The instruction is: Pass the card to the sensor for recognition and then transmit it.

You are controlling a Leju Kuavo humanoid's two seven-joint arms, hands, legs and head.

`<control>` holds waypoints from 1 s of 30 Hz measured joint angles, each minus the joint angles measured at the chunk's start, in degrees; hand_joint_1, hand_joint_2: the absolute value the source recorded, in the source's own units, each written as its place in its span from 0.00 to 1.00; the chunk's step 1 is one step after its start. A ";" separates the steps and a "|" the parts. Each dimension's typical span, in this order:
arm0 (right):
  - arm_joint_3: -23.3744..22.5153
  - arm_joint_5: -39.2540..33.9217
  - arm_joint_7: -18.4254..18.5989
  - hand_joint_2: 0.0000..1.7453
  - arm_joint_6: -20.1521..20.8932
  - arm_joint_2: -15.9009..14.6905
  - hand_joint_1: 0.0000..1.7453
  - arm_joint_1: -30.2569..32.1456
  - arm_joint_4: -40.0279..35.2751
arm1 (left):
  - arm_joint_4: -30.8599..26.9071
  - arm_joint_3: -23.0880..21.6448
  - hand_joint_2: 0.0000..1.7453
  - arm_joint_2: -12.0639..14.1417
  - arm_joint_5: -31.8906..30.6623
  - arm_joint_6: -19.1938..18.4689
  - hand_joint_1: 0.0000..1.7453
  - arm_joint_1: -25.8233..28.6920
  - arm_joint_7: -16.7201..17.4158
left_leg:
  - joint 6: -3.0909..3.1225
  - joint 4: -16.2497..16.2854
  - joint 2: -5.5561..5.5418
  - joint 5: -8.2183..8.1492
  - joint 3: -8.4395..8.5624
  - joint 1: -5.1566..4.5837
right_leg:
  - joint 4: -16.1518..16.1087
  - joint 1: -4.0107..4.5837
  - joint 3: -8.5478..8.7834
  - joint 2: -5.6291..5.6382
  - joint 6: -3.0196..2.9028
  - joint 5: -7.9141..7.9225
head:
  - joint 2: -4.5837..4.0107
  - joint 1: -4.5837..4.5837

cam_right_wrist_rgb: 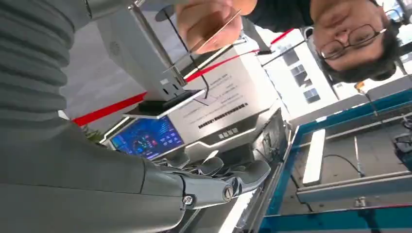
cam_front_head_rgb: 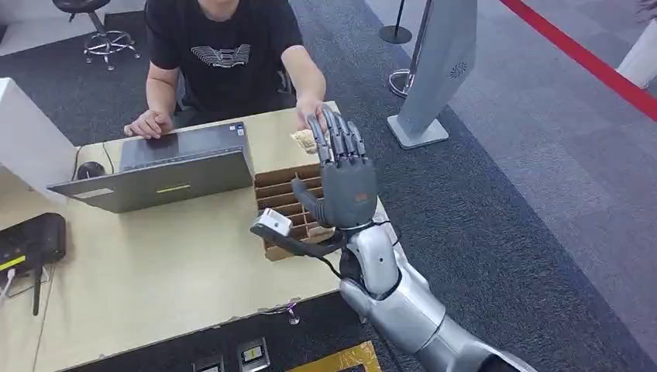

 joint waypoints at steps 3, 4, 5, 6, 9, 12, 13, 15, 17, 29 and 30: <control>0.02 1.18 1.31 1.00 0.00 -0.28 0.00 -0.83 1.27 | 0.00 -0.39 0.00 0.02 -0.13 0.00 0.00 -0.19 0.00 | 0.00 0.00 -0.01 0.00 -0.01 0.02 | 0.00 0.01 0.00 0.00 -0.02 -0.01 | 0.00 0.00; 0.02 1.68 1.84 1.00 0.00 -0.39 0.00 -0.81 1.64 | 0.00 -0.52 0.00 0.02 -0.22 -0.04 0.00 -0.25 0.00 | 0.00 0.00 0.00 0.00 -0.02 0.02 | 0.00 0.01 0.00 0.01 -0.02 -0.02 | 0.00 0.02; 0.02 2.06 2.17 1.00 0.00 -0.48 0.00 -0.82 1.99 | 0.00 -0.81 0.00 0.02 -0.35 -0.11 0.00 -0.34 0.02 | 0.00 0.00 0.00 -0.01 -0.02 0.02 | 0.00 0.01 -0.01 0.01 -0.02 -0.02 | 0.00 0.00; 0.02 2.34 2.36 1.00 0.00 -0.63 0.00 -0.82 2.21 | 0.00 -0.94 0.00 0.02 -0.44 -0.20 0.00 -0.42 0.13 | 0.00 0.00 0.00 -0.01 -0.02 0.01 | 0.00 0.00 0.00 0.01 -0.02 -0.02 | 0.00 0.00; 0.04 2.86 3.04 1.00 0.00 -0.92 0.00 -0.79 2.84 | 0.00 -1.18 0.00 0.02 -0.81 -0.26 0.00 -0.51 0.24 | 0.00 0.00 0.00 -0.01 -0.02 0.01 | -0.01 0.00 -0.01 0.01 -0.02 -0.02 | 0.00 0.02; 0.07 3.17 3.91 1.00 0.00 -1.46 0.00 -0.51 3.32 | 0.00 -1.59 0.00 0.02 -0.83 0.20 0.00 -0.50 0.46 | 0.00 0.00 0.00 -0.01 -0.02 0.01 | -0.01 0.00 -0.01 0.00 -0.02 -0.02 | 0.00 0.00; 0.09 3.13 4.09 1.00 0.00 -1.64 0.00 -0.40 3.50 | 0.00 -1.81 0.00 0.02 -0.81 0.28 0.00 -0.49 0.57 | 0.00 0.00 0.00 -0.01 -0.02 0.01 | -0.01 0.00 -0.01 0.00 -0.02 -0.02 | 0.00 0.00; 0.09 3.04 4.22 1.00 0.00 -1.84 0.00 -0.28 3.80 | 0.00 -2.12 0.00 0.02 -0.81 0.39 0.00 -0.49 0.59 | 0.00 0.00 0.01 -0.01 -0.02 0.01 | -0.01 0.01 -0.01 0.01 -0.02 -0.01 | 0.00 0.00; 0.11 2.75 4.26 1.00 0.00 -2.03 0.00 -0.25 4.13 | 0.00 -2.27 0.00 0.02 -0.77 0.39 0.00 -0.50 0.61 | 0.00 0.00 0.01 -0.01 -0.01 0.01 | -0.01 0.01 -0.01 0.01 -0.02 -0.01 | 0.00 0.00; 0.11 1.68 1.57 1.00 -0.02 -2.34 0.93 -0.25 5.29 | 0.00 -2.89 0.00 0.04 -0.31 0.28 0.00 -0.70 1.01 | 0.00 0.00 0.01 -0.01 -0.02 0.01 | -0.01 0.01 -0.01 0.01 -0.02 -0.01 | 0.00 0.00; 0.11 1.53 1.24 1.00 -0.02 -2.34 1.00 -0.25 5.31 | 0.00 -3.04 0.00 0.04 -0.26 0.31 0.00 -0.70 1.01 | 0.00 0.00 0.01 -0.01 -0.02 0.01 | -0.01 0.01 -0.01 0.01 -0.02 -0.01 | 0.00 0.00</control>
